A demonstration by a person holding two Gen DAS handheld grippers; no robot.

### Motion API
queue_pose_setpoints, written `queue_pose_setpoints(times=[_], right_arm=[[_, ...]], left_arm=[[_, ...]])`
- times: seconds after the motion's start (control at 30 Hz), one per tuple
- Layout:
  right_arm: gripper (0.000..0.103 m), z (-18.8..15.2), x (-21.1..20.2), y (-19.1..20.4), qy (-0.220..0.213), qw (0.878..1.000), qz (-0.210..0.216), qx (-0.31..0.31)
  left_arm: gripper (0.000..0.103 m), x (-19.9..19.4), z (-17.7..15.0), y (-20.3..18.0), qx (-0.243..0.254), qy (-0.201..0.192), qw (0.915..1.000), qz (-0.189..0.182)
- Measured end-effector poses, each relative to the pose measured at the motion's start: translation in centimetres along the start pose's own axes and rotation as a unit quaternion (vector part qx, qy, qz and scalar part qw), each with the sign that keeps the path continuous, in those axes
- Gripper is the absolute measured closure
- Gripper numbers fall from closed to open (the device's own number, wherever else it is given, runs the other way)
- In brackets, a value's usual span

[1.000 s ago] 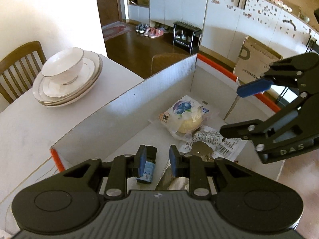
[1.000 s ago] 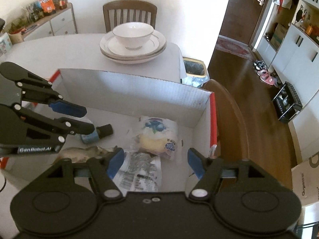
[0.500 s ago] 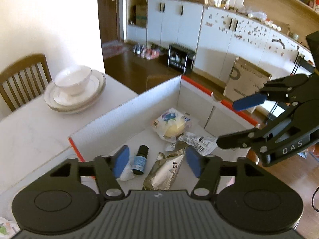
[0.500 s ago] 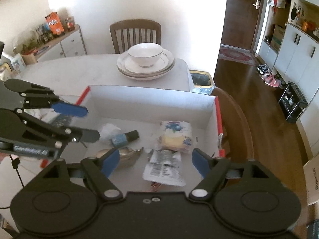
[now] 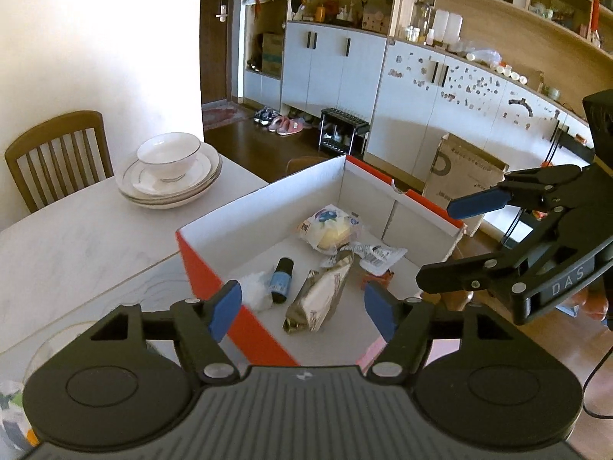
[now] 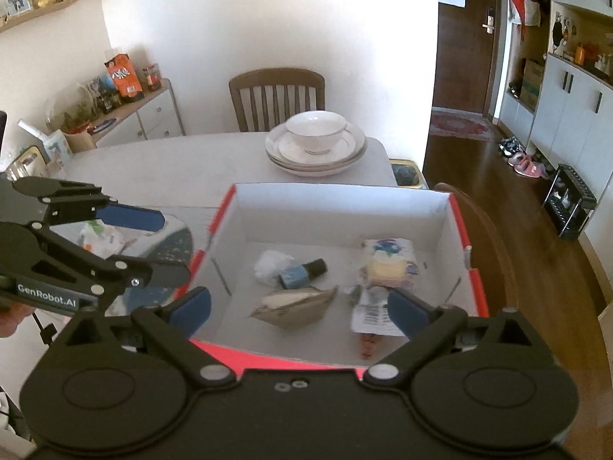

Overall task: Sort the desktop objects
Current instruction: 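Release the bottle into the box with the left tool while the right tool drops the bun bag, then withdraw both open tools from the box back over the table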

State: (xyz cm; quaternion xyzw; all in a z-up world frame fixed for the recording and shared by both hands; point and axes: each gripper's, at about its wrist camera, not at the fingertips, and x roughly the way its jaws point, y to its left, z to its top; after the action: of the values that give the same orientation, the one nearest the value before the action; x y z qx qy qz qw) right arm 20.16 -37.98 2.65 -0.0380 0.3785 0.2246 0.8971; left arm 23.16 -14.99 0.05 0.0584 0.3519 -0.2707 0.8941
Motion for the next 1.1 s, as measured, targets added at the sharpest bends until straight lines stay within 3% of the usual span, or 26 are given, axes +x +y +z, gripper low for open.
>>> queue_pose_setpoints(times=[0.13,0.23,0.4,1.1], right_arm=[[0.002,-0.5,-0.4,2.4,-0.008,1.000,-0.010,-0.007],[0.001,-0.8,-0.5,4.2,-0.013,1.000,-0.011,-0.001],[0.001,-1.5,-0.4,7.4,-0.022,1.000,-0.020,0.000],[0.001,-3.5,3.9,22.4,-0.011,1.000,0.011,-0.024]], left_arm=[[0.021,-1.8,-1.3,1.1,-0.006,-0.009,0.9999,0.007],[0.020,-3.3,-2.2,1.9,-0.002,-0.016,0.9998,0.013],[0.000,-5.4,-3.9,3.5,-0.009,-0.025,0.9992,0.028],[0.000,-10.3,-11.5,15.0,-0.051,-0.003,0.9947,0.090]])
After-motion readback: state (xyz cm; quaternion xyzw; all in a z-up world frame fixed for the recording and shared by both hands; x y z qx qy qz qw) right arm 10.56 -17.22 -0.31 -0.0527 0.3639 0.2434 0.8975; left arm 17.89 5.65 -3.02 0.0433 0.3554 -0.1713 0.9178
